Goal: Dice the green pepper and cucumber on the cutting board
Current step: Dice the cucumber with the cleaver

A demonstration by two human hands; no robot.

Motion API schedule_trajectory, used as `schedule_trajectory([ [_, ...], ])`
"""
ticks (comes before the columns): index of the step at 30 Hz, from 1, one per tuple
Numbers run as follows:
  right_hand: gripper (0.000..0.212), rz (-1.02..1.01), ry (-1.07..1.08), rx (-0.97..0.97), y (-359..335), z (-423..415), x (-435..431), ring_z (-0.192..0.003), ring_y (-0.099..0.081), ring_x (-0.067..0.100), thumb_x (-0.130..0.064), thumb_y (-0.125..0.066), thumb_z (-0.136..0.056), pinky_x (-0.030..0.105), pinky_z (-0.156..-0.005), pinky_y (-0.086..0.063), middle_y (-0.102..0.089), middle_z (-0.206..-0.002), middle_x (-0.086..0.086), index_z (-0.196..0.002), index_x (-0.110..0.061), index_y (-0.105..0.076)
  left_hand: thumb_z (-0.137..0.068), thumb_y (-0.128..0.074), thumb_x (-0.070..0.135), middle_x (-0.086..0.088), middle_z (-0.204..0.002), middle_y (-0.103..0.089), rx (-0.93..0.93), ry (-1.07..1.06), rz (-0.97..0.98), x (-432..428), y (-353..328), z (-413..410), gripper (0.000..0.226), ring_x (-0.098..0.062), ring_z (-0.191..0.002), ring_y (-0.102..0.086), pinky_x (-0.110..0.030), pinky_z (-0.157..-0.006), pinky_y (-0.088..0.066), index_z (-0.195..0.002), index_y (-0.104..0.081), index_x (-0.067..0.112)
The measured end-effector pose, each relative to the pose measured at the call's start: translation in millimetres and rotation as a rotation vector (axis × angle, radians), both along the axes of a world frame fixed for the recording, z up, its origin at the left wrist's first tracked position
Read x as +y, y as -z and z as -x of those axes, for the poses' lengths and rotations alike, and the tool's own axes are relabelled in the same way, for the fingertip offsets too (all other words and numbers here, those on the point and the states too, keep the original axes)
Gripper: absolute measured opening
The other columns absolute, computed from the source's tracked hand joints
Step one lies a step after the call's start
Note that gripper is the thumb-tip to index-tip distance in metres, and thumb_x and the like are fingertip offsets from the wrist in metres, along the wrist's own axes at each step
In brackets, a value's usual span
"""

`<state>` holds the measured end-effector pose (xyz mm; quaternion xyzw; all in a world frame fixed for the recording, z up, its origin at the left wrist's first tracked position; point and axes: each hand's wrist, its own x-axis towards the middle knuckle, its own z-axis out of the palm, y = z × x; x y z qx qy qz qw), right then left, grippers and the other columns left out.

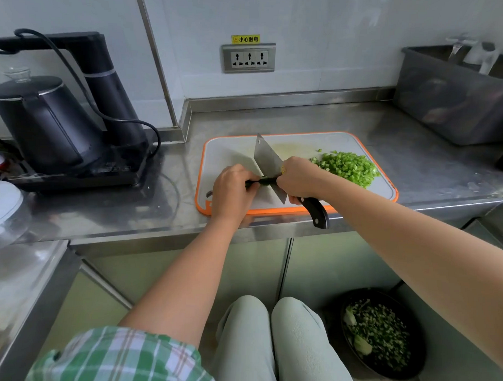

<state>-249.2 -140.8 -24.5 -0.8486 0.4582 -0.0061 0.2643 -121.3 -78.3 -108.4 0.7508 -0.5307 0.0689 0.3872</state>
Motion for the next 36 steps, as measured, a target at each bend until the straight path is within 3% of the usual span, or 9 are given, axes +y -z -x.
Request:
schedule_trajectory([
  [11, 0.015, 0.048, 0.079, -0.112, 11, 0, -4, -0.046, -0.054, 0.026, 0.005, -0.043, -0.079, 0.026, -0.045, -0.043, -0.057, -0.055, 0.012, -0.069, -0.005, -0.045, -0.079, -0.068, 0.007, -0.009, -0.073, -0.061, -0.043, 0.025, 0.006, 5, 0, 0, 0.017, -0.031, -0.076, -0.058, -0.033, -0.061, -0.043, -0.089, -0.078, 0.016],
  [19, 0.006, 0.059, -0.008, -0.019, -2, 1, 3, -0.064, -0.06, 0.031, 0.005, -0.053, -0.078, 0.039, -0.069, -0.055, -0.07, -0.082, 0.025, -0.083, 0.003, -0.055, -0.078, -0.069, 0.003, -0.006, -0.079, -0.068, -0.044, 0.017, 0.021, 6, 3, 0, 0.02, -0.03, -0.08, -0.059, -0.033, -0.067, -0.045, -0.091, -0.079, 0.014],
  [24, 0.009, 0.063, -0.022, -0.002, -1, 1, 9, -0.053, -0.057, 0.029, 0.003, -0.045, -0.079, 0.028, -0.05, -0.045, -0.061, -0.06, 0.015, -0.075, -0.001, -0.052, -0.079, -0.068, 0.007, -0.004, -0.076, -0.067, -0.078, 0.024, 0.02, 11, 0, 3, 0.014, -0.027, -0.078, -0.057, -0.029, -0.065, -0.038, -0.087, -0.078, 0.014],
  [31, 0.012, 0.049, -0.035, 0.03, -3, -4, 12, -0.044, -0.05, 0.021, 0.002, -0.04, -0.082, 0.023, -0.046, -0.04, -0.054, -0.051, 0.01, -0.073, -0.003, -0.046, -0.082, -0.067, 0.008, -0.003, -0.076, -0.068, -0.075, -0.01, 0.008, 14, -1, 4, 0.012, -0.024, -0.078, -0.055, -0.025, -0.063, -0.032, -0.083, -0.077, 0.014],
  [36, 0.011, 0.03, -0.006, 0.004, 2, -4, 10, -0.047, -0.051, 0.024, 0.003, -0.04, -0.081, 0.026, -0.05, -0.042, -0.053, -0.053, 0.013, -0.073, -0.002, -0.046, -0.081, -0.069, 0.01, -0.002, -0.083, -0.069, -0.019, 0.013, -0.002, 16, 2, 2, 0.009, -0.023, -0.08, -0.06, -0.029, -0.066, -0.042, -0.085, -0.076, 0.014],
])
